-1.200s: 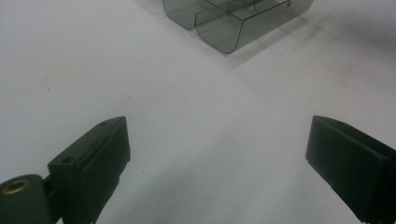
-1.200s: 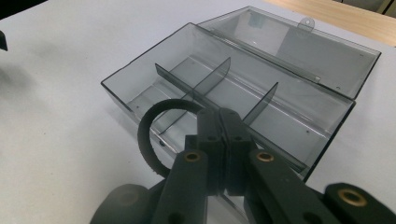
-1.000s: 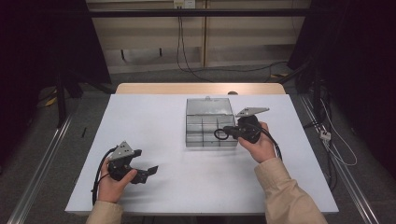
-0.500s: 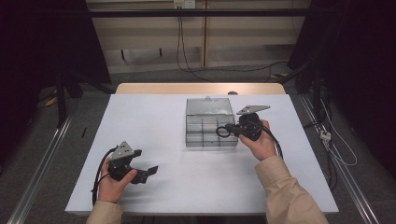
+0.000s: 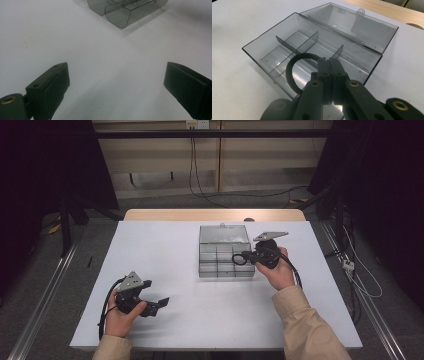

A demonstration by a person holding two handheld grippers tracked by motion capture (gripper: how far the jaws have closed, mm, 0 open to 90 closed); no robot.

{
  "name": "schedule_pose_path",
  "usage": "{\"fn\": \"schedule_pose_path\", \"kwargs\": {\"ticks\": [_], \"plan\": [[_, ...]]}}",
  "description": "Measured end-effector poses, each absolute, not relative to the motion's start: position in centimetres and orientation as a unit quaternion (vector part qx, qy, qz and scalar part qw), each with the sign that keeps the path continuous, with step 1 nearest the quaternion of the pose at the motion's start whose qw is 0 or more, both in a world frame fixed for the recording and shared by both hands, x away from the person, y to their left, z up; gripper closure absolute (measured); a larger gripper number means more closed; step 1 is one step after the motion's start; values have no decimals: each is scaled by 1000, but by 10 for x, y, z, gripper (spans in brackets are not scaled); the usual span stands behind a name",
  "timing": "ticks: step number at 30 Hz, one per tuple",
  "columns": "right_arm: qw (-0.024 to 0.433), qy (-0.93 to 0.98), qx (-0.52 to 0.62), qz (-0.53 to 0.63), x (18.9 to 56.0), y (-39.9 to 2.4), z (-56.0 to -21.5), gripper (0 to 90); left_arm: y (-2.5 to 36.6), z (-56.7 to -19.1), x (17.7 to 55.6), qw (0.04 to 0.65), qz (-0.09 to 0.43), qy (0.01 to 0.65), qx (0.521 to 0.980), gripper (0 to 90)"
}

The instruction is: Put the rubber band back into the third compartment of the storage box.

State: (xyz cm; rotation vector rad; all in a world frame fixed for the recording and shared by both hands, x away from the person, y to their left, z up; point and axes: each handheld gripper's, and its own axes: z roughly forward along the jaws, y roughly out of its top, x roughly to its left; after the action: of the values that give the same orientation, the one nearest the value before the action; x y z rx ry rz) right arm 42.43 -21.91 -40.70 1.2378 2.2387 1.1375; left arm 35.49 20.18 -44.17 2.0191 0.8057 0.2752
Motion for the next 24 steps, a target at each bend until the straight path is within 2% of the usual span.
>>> {"fn": "schedule_pose_path", "kwargs": {"ticks": [24], "plan": [[177,787,441,394,439,-224,-406,883,202,-441,355,456,113,327,820,64]]}}
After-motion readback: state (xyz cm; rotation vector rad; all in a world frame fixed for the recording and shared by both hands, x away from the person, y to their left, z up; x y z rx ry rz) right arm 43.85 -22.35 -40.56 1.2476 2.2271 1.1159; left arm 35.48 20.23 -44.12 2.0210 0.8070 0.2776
